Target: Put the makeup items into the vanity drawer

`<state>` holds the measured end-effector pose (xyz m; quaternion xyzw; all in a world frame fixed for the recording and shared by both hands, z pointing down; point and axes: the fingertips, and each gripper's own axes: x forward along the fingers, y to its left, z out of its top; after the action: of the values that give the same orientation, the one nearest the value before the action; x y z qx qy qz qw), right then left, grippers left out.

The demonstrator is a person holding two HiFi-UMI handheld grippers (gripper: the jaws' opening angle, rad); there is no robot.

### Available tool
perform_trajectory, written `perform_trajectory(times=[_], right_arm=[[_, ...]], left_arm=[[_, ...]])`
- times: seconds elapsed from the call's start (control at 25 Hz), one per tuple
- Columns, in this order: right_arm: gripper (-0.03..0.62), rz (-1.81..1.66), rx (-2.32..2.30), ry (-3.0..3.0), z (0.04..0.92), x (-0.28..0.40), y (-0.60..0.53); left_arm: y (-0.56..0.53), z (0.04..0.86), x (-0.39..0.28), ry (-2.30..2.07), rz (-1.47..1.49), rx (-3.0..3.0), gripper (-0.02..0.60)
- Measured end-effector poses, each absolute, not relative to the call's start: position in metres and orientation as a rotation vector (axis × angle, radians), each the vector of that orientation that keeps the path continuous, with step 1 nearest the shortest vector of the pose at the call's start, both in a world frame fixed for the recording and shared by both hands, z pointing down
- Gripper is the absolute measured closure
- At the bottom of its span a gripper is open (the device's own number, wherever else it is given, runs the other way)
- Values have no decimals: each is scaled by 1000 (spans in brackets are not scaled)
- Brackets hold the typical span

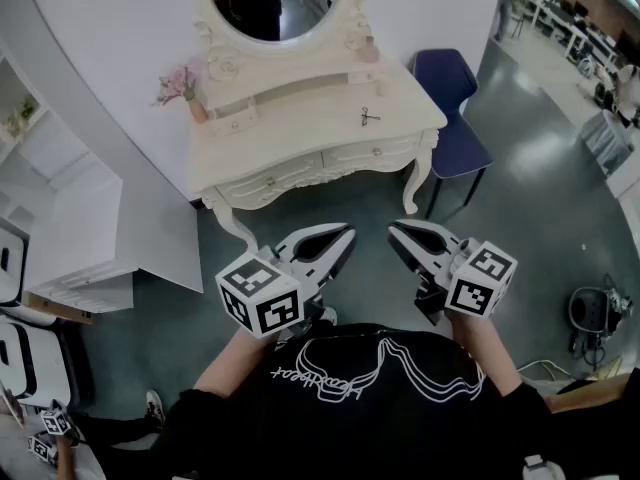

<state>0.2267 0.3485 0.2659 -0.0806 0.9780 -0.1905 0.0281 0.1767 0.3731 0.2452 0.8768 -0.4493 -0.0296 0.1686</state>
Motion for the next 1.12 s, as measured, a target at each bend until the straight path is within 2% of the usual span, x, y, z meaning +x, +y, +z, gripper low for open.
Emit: perform_trajectory(times=[0.56,1.12], right_arm=[[589,-582,-272,3002,269,243,339],[589,-657,-329,2993,293,237,296]], left_arm=[[364,250,199,-1265,-54,2513,578],[318,279,186,-1235,-49,2472,578]])
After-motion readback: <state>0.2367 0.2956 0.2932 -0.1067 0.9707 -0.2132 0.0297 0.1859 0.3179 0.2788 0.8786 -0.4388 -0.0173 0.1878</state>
